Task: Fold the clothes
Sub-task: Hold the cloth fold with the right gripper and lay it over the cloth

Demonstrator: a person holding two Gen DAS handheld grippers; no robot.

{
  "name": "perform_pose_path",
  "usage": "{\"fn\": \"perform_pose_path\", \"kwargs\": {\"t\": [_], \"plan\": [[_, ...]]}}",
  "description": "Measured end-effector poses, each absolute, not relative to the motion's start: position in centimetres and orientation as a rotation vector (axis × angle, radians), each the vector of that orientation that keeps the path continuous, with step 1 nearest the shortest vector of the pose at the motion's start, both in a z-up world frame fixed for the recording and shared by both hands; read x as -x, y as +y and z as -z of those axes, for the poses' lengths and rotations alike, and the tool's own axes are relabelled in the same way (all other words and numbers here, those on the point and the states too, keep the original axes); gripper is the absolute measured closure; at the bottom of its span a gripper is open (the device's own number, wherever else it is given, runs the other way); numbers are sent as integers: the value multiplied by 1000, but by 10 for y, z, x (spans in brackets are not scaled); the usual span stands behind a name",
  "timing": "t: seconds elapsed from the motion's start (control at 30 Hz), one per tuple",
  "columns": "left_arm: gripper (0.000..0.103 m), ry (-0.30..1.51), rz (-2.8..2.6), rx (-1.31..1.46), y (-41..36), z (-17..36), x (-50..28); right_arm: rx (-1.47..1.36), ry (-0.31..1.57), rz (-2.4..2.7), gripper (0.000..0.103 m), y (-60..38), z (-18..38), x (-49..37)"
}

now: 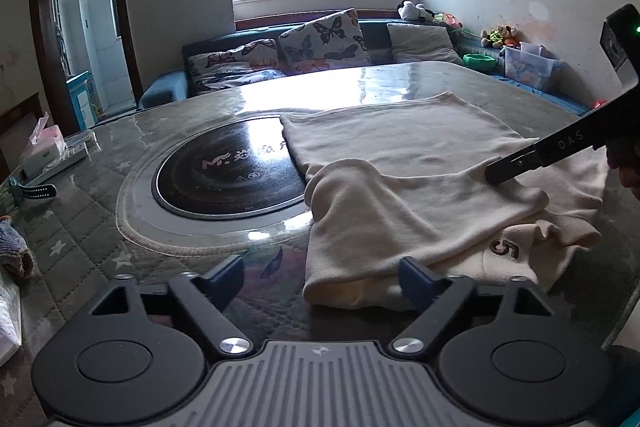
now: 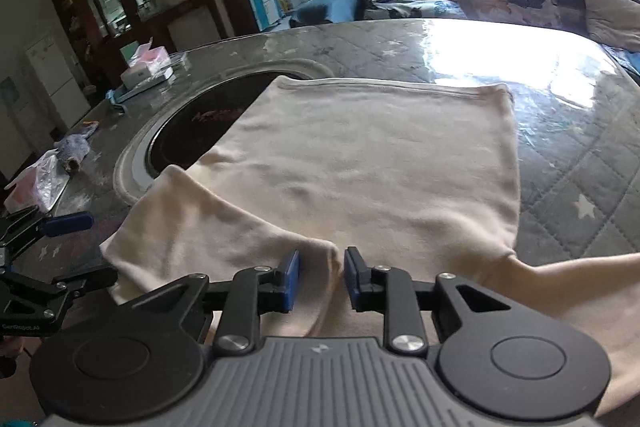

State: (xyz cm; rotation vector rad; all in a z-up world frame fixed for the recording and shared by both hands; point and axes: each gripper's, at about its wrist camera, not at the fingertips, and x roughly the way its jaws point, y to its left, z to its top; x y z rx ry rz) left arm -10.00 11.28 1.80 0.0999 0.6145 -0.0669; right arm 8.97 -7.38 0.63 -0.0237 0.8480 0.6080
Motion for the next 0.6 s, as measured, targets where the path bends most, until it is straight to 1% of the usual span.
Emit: {"fn": "perform_pose_path", "kwargs": {"t": [0.1,0.13,0.2,0.47,0.6], "plan": [[10,615,68,-99,112,-17,99,43,829,-617,95,-71,-10,-87],[7,617,69,-99,112,-16,99,49,820,-617,95,-71,-12,-85],[5,619,70,-103,112,-15,99,66,793,-619,96,-70,-18,-82],[5,604,67,-106,112,-17,101,123,663,-609,97,-68,-54,-68],[8,603,69,-134,109,-15,99,137,626,-591,97,-71,-70,-65]]}}
